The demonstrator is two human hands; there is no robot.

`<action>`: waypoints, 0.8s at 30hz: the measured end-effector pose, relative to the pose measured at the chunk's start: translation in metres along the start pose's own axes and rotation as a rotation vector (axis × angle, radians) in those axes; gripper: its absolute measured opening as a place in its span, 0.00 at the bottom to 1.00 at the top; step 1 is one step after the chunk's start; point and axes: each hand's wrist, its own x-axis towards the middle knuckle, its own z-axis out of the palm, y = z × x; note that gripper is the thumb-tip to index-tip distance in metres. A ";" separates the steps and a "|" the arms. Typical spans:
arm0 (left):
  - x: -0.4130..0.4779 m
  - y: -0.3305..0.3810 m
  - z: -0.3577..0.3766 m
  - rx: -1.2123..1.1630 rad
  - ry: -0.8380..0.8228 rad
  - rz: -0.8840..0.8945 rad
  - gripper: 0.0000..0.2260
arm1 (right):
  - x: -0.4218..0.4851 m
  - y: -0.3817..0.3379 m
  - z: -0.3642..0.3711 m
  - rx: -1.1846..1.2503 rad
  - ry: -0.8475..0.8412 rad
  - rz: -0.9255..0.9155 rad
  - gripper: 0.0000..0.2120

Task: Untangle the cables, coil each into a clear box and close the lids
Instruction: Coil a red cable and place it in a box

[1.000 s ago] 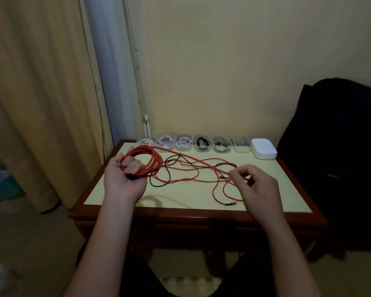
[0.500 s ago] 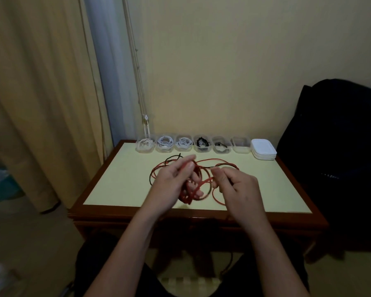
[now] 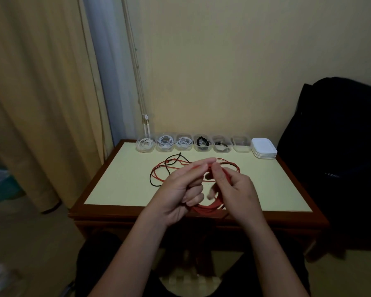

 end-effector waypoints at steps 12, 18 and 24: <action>0.000 -0.005 0.011 0.265 0.113 0.109 0.15 | 0.003 0.002 -0.001 -0.015 0.069 -0.024 0.20; -0.003 0.002 0.011 -0.079 -0.019 -0.040 0.12 | 0.004 0.003 -0.002 0.050 0.043 -0.010 0.23; 0.000 0.005 0.005 -0.159 -0.015 -0.058 0.17 | 0.003 -0.001 0.000 0.099 0.036 -0.022 0.26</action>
